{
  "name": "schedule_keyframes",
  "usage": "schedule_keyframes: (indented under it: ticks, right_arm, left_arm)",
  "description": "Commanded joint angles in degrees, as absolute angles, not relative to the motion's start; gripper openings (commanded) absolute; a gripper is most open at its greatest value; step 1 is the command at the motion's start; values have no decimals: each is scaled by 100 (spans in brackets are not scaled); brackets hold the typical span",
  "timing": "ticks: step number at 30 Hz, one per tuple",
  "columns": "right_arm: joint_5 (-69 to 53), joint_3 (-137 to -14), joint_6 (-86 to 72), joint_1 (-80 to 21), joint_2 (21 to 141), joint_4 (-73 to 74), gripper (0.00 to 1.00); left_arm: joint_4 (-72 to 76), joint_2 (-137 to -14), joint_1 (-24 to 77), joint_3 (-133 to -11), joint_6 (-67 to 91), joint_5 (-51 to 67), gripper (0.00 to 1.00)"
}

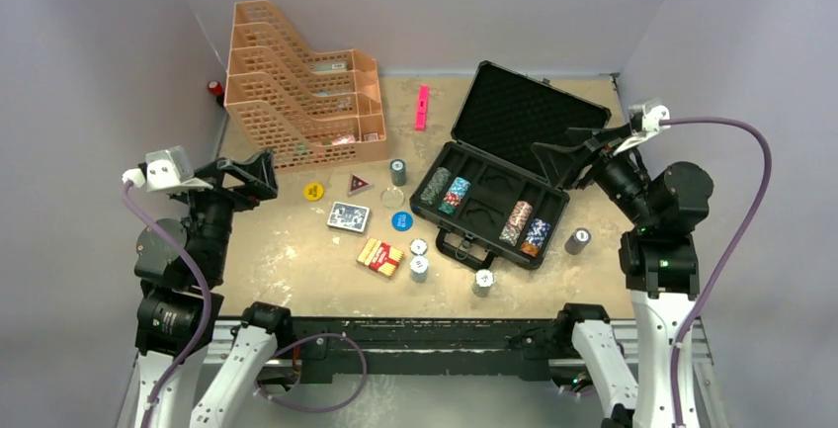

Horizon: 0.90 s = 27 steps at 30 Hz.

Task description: Pack up texas hold em set

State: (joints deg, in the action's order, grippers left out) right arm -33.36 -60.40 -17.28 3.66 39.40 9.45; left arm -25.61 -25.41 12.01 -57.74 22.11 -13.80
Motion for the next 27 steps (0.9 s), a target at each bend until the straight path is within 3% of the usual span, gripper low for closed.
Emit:
schedule_keyframes:
  ticks: [1, 14, 21, 27]
  right_arm:
    - [-3726, -5925, -1769, 437, 3976, 397, 84]
    - [-3542, -5187, -2703, 55, 4519, -787, 81]
    - [-1870, -5189, -2406, -1987, 5570, -1088, 78]
    - [-660, -5667, -2009, -3083, 6999, -1177, 77]
  left_arm:
    - [-1821, -2526, 1140, -5625, 2386, -871, 92]
    - [-1313, -2925, 1115, -5179, 3480, -276, 92]
    - [-1133, -3191, 1116, -5047, 3423, -171, 92]
    - [-1314, -3579, 1109, -5156, 3187, -393, 93]
